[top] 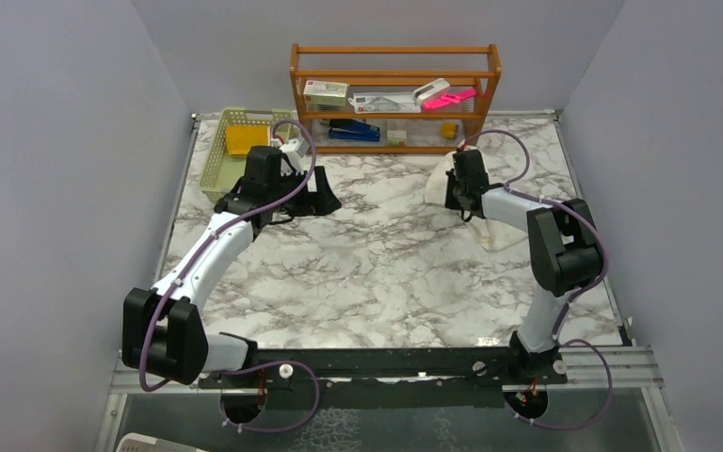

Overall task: Roll the towels
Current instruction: Move the towel to the center of the board, then flatten out the towel at the center of the board.

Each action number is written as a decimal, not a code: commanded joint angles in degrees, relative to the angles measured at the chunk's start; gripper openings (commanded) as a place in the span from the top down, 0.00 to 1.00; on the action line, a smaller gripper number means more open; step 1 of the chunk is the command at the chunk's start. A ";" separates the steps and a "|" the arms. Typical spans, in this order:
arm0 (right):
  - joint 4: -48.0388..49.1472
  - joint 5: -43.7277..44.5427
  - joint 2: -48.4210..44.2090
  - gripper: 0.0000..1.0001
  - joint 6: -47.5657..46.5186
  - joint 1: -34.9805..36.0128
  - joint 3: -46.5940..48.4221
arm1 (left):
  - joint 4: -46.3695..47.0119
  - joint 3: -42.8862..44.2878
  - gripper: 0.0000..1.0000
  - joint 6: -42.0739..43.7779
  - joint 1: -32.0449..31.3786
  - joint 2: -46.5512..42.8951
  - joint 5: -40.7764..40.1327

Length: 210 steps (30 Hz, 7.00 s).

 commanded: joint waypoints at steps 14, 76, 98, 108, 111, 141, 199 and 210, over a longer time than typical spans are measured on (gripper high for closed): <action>6.56 -10.86 -12.13 0.34 2.62 25.99 -3.17 | -5.57 0.37 0.09 5.83 4.93 -0.11 -5.19; -4.18 -22.28 -11.36 0.47 -8.22 16.40 13.23 | 10.55 -21.81 0.16 -14.32 -14.07 10.71 -17.79; -5.46 -15.90 11.87 0.46 -10.81 6.61 20.00 | -2.49 -24.87 0.14 -13.37 -11.96 -2.40 -21.42; -7.64 -4.67 13.15 0.99 -11.88 6.68 15.23 | -3.03 -22.20 0.14 -11.86 -11.96 -0.83 -21.15; -2.24 -13.01 7.11 0.99 -6.48 2.43 6.83 | -3.41 -20.53 0.14 -11.41 -11.75 -0.44 -20.79; -0.94 -7.35 1.81 0.32 0.85 7.68 -1.84 | -9.58 -11.55 0.14 -3.26 -1.93 -6.36 -14.10; -9.50 -8.37 -17.15 0.42 6.79 -5.08 -17.31 | -10.83 -4.95 0.15 8.92 3.91 7.44 -17.07; -8.55 -7.96 -16.89 0.64 7.43 -5.79 -17.66 | -10.85 -4.68 0.15 9.10 3.99 7.73 -16.81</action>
